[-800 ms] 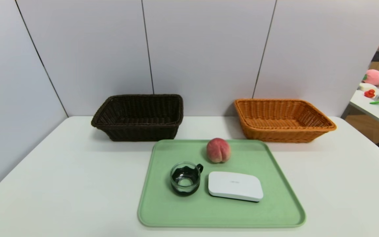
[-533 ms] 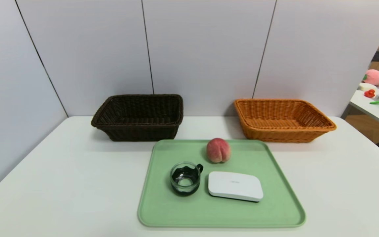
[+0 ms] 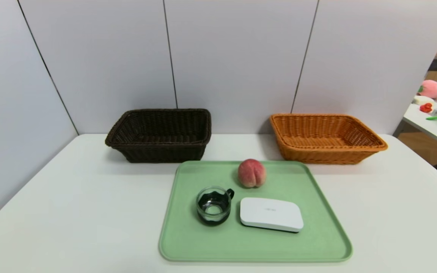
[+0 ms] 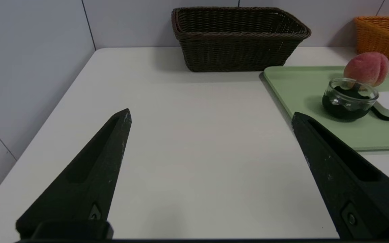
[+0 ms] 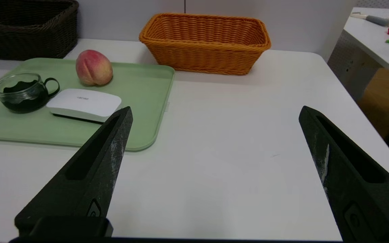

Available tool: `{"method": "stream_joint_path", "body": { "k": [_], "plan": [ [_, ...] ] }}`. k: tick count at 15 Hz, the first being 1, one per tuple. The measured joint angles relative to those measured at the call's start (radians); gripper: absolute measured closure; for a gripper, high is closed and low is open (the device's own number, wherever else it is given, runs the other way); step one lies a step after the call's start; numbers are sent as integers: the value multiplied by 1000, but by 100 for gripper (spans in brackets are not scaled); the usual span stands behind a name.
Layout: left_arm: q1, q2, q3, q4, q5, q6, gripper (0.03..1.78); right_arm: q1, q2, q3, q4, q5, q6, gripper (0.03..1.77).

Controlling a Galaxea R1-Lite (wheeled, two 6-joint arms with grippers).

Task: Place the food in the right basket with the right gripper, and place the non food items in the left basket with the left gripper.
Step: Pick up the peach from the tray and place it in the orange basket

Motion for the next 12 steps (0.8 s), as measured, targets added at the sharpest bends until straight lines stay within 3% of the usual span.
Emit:
{"method": "stream_joint_path", "body": {
  "k": [5, 9, 12],
  "plan": [
    [0, 287, -261, -10, 0, 0, 12, -3, 347, -389, 38, 75, -47, 10],
    [0, 546, -440, -17, 10, 1, 12, 16, 615, -574, 36, 151, -70, 10],
    [-7, 734, -569, -22, 21, -1, 12, 126, 789, -669, 13, 171, -67, 10]
  ]
}}
